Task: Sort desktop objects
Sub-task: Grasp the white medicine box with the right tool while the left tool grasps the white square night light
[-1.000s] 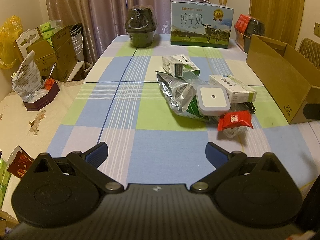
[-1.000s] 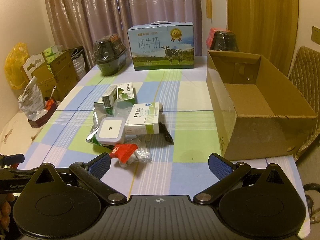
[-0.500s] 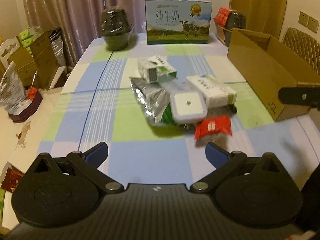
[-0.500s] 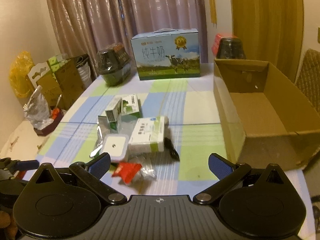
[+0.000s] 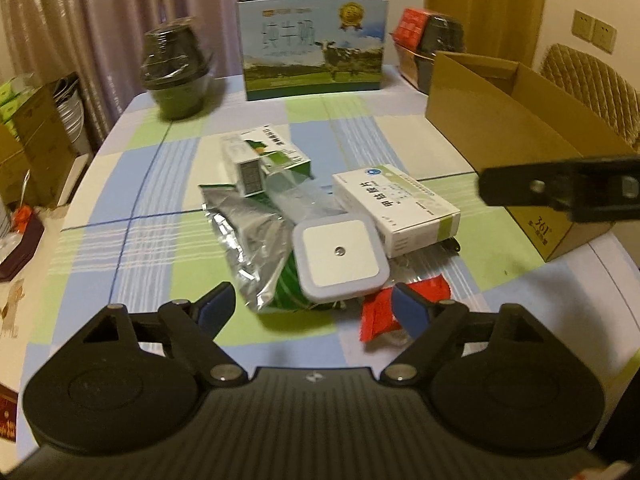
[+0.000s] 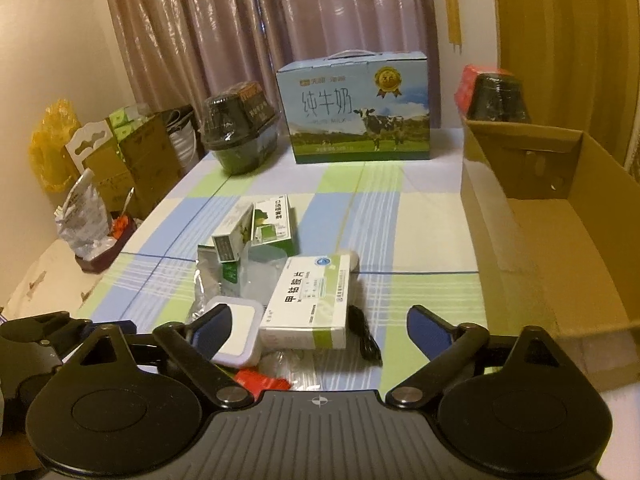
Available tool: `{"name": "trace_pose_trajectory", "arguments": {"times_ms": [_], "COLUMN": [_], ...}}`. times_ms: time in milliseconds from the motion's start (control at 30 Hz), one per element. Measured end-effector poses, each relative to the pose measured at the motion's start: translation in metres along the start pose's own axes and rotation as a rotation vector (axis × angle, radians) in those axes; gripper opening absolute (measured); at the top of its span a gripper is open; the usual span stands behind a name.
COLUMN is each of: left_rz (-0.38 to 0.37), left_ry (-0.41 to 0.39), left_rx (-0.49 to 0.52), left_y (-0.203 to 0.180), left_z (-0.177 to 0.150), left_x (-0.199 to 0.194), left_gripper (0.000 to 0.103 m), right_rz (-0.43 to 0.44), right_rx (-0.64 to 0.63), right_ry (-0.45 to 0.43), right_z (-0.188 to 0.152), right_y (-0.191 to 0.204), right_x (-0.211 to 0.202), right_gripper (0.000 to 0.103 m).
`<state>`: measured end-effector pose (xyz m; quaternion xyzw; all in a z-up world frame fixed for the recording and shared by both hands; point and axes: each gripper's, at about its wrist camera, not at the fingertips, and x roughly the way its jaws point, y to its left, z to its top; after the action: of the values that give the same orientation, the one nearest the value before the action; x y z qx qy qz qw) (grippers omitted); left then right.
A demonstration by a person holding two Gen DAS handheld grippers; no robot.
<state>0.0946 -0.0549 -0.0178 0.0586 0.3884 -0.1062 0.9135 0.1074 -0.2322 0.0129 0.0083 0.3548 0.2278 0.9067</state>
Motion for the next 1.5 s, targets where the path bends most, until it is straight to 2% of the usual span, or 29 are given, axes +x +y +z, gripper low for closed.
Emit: {"name": "trace_pose_trajectory", "arguments": {"times_ms": [533, 733, 933, 1267, 1333, 1400, 1500], "left_rz": [-0.028, -0.035, -0.036, -0.009, -0.006, -0.005, -0.004], "left_ry": [0.009, 0.009, -0.014, -0.021, -0.024, -0.026, -0.026], "left_rx": [0.017, 0.002, -0.006, -0.013, -0.013, -0.01, -0.009], "left_y": [-0.011, -0.011, -0.009, 0.001, 0.001, 0.001, 0.001], "left_z": [0.008, 0.006, 0.003, 0.002, 0.001, 0.0, 0.0], "left_x": [0.047, 0.056, 0.052, 0.052, 0.052, 0.052, 0.052], "left_gripper": [0.076, 0.063, 0.062, 0.062, 0.062, 0.062, 0.062], "right_rz": [0.01, 0.012, 0.038, 0.029, 0.029, 0.025, 0.016], "right_rx": [0.013, -0.004, -0.022, -0.053, -0.056, -0.06, -0.052], "right_ry": [0.07, 0.095, 0.127, 0.192, 0.203, 0.216, 0.228], "right_z": [0.01, 0.014, 0.018, 0.017, 0.017, 0.017, 0.016], "right_y": [-0.014, -0.013, -0.007, 0.002, 0.001, 0.001, -0.001], "right_x": [0.049, 0.065, 0.082, 0.112, 0.117, 0.122, 0.123], "right_gripper": [0.089, 0.089, 0.089, 0.089, 0.084, 0.072, 0.07]}}
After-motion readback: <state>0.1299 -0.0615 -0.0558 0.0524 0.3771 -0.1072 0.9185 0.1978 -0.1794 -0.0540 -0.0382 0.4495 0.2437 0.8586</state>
